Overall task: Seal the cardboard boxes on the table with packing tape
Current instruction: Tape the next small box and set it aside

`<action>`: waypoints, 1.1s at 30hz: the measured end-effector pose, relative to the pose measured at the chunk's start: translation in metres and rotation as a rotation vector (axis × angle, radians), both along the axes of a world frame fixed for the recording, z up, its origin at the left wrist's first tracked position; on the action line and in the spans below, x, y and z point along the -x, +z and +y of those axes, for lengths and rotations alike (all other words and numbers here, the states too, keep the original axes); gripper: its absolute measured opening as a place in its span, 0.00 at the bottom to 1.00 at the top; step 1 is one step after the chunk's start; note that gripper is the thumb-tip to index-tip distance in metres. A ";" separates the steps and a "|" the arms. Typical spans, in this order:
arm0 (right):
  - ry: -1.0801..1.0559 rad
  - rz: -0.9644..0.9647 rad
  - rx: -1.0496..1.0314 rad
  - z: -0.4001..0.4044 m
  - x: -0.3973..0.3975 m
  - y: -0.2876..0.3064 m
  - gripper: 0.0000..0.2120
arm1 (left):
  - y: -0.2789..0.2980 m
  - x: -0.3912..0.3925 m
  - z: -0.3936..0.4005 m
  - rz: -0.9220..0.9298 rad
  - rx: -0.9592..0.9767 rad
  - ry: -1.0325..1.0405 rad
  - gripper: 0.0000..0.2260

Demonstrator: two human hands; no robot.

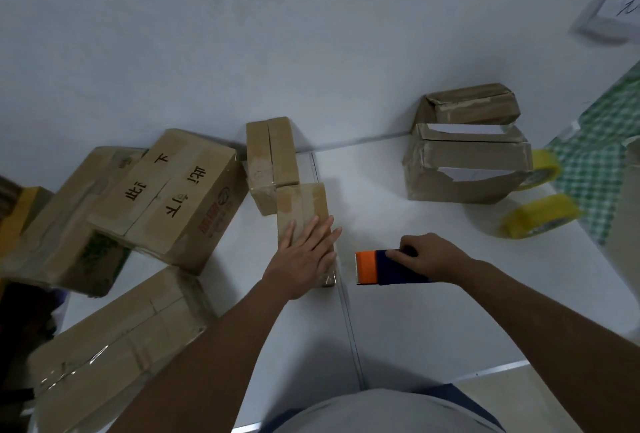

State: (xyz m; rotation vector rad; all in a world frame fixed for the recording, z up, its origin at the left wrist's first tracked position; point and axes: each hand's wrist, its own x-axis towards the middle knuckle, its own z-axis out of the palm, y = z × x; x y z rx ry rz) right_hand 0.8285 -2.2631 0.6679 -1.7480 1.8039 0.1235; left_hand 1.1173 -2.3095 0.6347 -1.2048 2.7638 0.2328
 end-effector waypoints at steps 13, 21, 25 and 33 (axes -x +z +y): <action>-0.054 0.472 0.000 -0.029 -0.008 0.004 0.24 | 0.000 0.002 0.020 0.073 -0.016 0.139 0.26; -0.204 0.050 -0.015 -0.019 -0.048 -0.037 0.14 | 0.006 -0.001 0.023 0.068 -0.111 0.229 0.31; -0.296 -0.099 0.254 -0.009 -0.067 -0.051 0.15 | 0.014 -0.013 0.032 0.249 -0.300 0.321 0.24; -0.730 -1.002 -0.337 0.031 -0.124 -0.022 0.11 | 0.022 -0.038 0.043 0.306 -0.365 0.238 0.22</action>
